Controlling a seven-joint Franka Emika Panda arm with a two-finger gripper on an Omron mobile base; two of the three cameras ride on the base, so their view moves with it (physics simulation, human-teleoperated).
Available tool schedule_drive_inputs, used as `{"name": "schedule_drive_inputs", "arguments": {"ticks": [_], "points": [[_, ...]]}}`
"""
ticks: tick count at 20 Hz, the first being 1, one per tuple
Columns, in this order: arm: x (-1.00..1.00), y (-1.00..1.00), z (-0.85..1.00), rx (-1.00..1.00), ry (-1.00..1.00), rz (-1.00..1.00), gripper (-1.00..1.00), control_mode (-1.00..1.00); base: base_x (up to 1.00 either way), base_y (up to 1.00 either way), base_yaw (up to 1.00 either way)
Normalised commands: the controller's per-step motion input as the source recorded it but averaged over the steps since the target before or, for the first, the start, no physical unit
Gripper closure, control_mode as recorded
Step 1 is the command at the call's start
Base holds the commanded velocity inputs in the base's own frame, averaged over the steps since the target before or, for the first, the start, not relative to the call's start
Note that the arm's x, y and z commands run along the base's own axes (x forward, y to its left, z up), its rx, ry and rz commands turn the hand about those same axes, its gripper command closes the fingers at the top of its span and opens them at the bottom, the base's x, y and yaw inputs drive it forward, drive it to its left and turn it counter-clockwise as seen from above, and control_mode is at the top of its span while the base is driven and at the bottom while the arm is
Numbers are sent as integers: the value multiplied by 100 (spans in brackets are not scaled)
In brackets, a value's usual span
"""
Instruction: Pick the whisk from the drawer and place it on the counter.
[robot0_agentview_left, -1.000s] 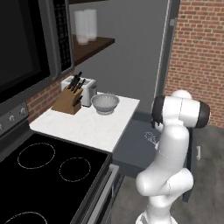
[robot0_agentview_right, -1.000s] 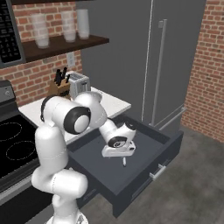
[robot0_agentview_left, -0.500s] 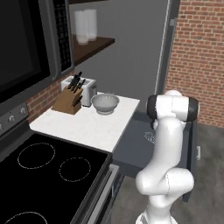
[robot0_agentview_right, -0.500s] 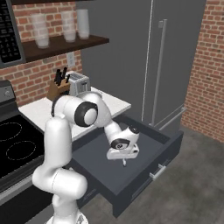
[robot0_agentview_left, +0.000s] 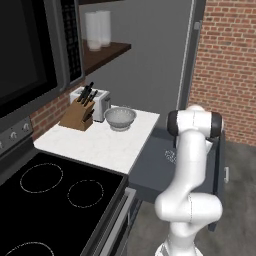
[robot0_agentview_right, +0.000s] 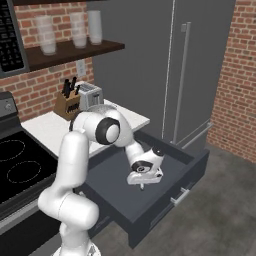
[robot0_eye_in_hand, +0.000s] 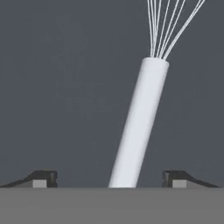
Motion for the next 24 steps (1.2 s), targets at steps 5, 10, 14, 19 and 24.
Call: {"name": "schedule_drive_inputs", "arguments": {"ticks": [5,10,14,19,24], "points": [[26,5,-91,-6,12,0,-100,-100,0,0,0],[11,28,-100,-6,20,0,100,-100,0,0,0],[-21,41,-100,-6,23,2,100,-100,0,0,0],[-64,5,-66,-2,10,6,100,-100,0,0,0],[-97,-3,1,0,-5,6,100,-100,0,0,0]]}}
